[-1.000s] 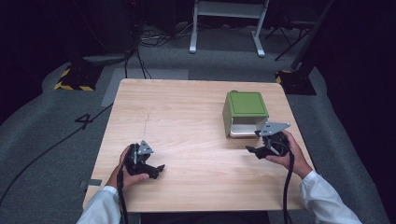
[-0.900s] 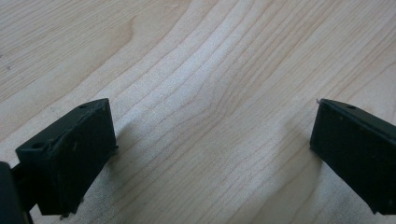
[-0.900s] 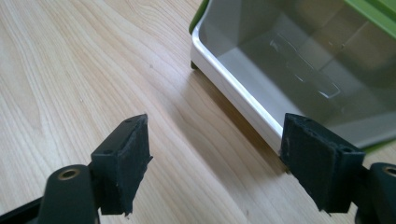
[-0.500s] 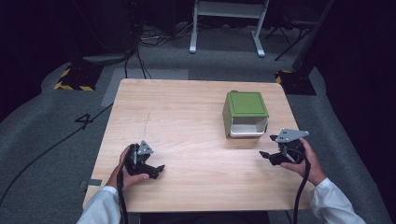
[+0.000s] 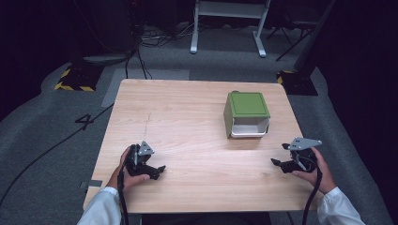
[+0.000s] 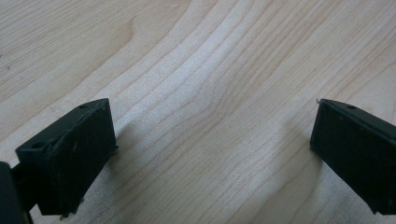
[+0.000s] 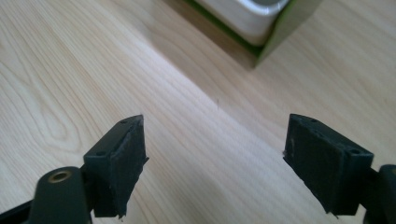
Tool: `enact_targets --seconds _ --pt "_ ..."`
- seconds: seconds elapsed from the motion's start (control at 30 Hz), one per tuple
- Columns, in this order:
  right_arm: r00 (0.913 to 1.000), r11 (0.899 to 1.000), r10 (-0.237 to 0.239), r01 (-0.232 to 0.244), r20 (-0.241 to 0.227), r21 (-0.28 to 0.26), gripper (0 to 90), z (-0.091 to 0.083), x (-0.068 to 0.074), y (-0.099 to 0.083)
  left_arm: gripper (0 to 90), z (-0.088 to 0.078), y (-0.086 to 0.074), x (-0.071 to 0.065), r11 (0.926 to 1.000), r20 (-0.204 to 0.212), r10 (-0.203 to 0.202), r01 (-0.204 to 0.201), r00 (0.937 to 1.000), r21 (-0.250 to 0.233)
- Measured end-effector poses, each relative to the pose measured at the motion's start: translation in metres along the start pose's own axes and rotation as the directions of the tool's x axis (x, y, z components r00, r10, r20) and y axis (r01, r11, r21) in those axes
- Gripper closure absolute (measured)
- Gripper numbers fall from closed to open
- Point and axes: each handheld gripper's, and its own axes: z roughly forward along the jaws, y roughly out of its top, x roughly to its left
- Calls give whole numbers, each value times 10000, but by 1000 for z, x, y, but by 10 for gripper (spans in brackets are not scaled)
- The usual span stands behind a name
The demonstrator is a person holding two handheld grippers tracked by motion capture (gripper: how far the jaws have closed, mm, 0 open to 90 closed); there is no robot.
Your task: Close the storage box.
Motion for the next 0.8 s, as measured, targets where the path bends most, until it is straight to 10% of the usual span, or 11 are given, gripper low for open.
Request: enact_targets --seconds 0.8 --pt "9744 9729 2245 -2234 135 -592 149 2 -15 -74 4 0 0 0 10000 -30 22 -22 10000 14"
